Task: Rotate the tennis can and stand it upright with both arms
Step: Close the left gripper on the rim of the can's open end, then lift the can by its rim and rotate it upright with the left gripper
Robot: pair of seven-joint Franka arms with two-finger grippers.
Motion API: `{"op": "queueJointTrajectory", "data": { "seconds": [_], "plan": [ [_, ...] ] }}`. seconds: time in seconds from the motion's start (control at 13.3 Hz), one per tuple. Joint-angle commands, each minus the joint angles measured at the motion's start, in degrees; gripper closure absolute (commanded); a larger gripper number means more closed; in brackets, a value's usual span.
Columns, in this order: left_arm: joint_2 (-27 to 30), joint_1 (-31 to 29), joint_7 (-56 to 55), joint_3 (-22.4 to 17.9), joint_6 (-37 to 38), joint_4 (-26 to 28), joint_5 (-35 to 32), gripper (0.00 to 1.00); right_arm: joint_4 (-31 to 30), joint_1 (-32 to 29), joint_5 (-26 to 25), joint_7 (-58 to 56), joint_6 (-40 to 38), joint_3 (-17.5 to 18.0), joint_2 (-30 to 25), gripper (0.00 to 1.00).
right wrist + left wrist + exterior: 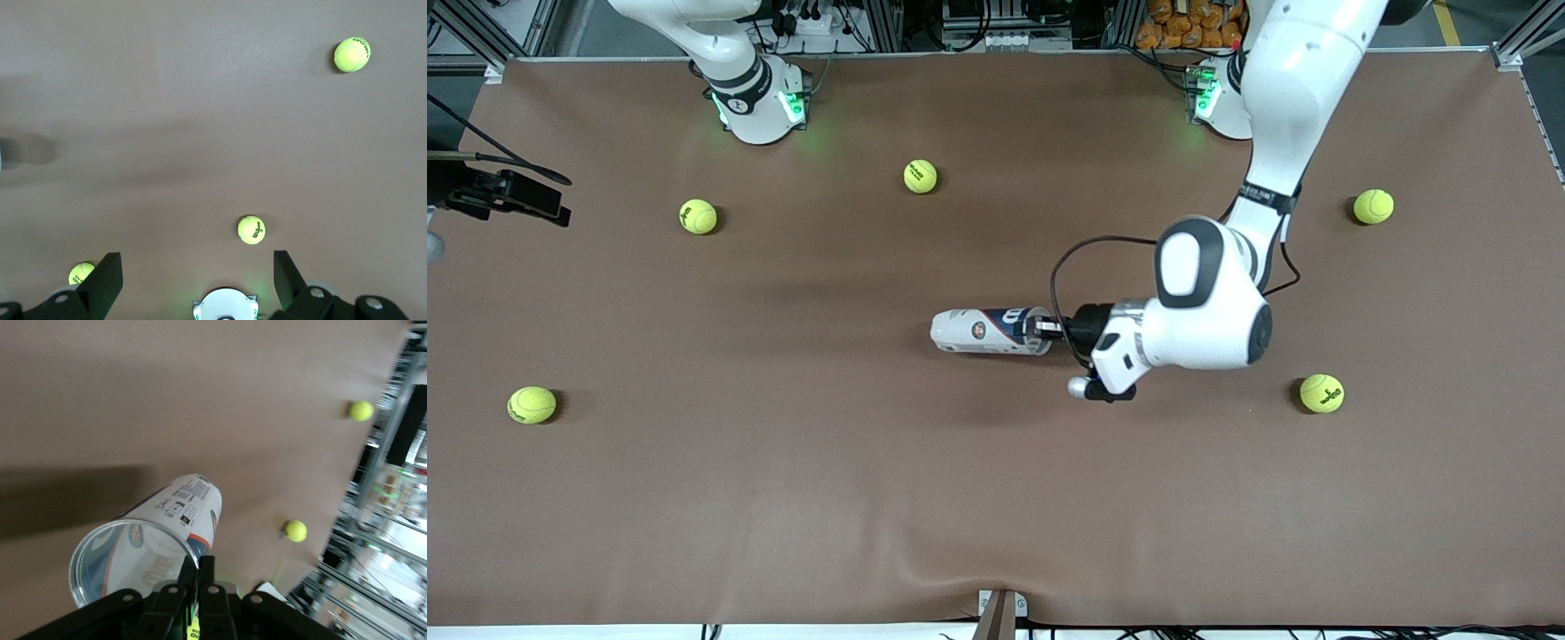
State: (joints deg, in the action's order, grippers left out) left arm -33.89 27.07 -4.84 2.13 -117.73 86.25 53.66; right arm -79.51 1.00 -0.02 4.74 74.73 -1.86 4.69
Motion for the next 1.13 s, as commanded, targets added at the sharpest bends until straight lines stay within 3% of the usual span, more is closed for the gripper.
{"op": "queueJointTrajectory", "data": {
  "seconds": [0.0,0.38,0.68,1.05],
  "plan": [
    [2.86,2.72,-13.83,-0.46,-0.75,-1.86,-9.68,1.0,0.14,-0.39,0.37,0.36,-0.38,0.1,-0.3,0.0],
    [7.17,8.69,-35.98,0.24,0.39,-2.31,-33.41,1.0,0.14,-0.56,0.2,0.36,-0.29,0.1,-0.3,0.0],
    [5.77,16.6,-53.13,0.07,7.31,-6.25,-49.23,1.0,0.14,-0.56,0.28,0.36,-0.29,0.1,-0.21,0.0],
    [3.14,21.36,-62.2,-0.2,9.1,-7.23,-55.5,1.0,0.14,-0.65,0.28,0.44,-0.12,0.1,-0.21,0.0]
  ]
}}
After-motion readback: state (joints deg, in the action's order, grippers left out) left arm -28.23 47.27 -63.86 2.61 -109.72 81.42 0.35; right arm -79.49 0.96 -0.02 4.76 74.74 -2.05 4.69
